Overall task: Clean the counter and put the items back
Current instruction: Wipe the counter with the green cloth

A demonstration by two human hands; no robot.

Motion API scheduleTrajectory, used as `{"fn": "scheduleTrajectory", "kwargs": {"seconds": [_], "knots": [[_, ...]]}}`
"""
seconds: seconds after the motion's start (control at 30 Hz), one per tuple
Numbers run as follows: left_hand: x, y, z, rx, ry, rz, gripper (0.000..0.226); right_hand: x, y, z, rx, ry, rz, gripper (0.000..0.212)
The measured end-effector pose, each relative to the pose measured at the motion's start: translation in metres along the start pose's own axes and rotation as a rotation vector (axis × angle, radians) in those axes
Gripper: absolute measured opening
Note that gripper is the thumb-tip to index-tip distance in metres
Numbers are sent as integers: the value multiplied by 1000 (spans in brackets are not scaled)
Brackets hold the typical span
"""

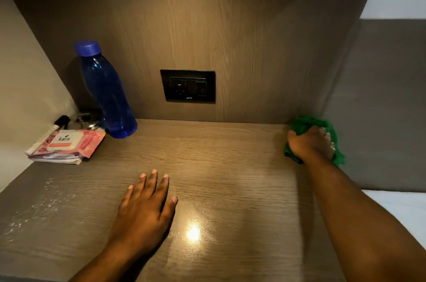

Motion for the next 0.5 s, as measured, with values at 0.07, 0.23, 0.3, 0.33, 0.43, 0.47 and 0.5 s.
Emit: {"fn": "scheduleTrajectory", "kwargs": {"seconds": [0.07,0.23,0.3,0.33,0.43,0.47,0.5], "knots": [[-1,0,0,-9,-1,0,66,5,4,4,-18,10,131,84],[0,0,4,-21,16,3,66,33,7,17,-2,-49,135,79],[-1,1,6,-13,15,7,66,48,-4,22,36,-76,40,78],[1,2,6,-4,16,6,66,58,-14,26,57,-95,-70,77],[2,4,4,13,6,9,71,76,-54,39,202,-145,-580,69],[2,5,3,17,-3,6,74,73,-62,40,268,-159,-707,68],[4,5,2,21,-6,1,75,67,-62,38,319,-165,-779,68]]}}
Point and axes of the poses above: each hand's wrist, its own y-axis towards the middle knuckle, its own z-axis out of the palm, x = y × z, the point moved 3 cm from there along y, towards the middle knuckle, and after that the axes turned 3 degrees about y, right-handed, at the moved point
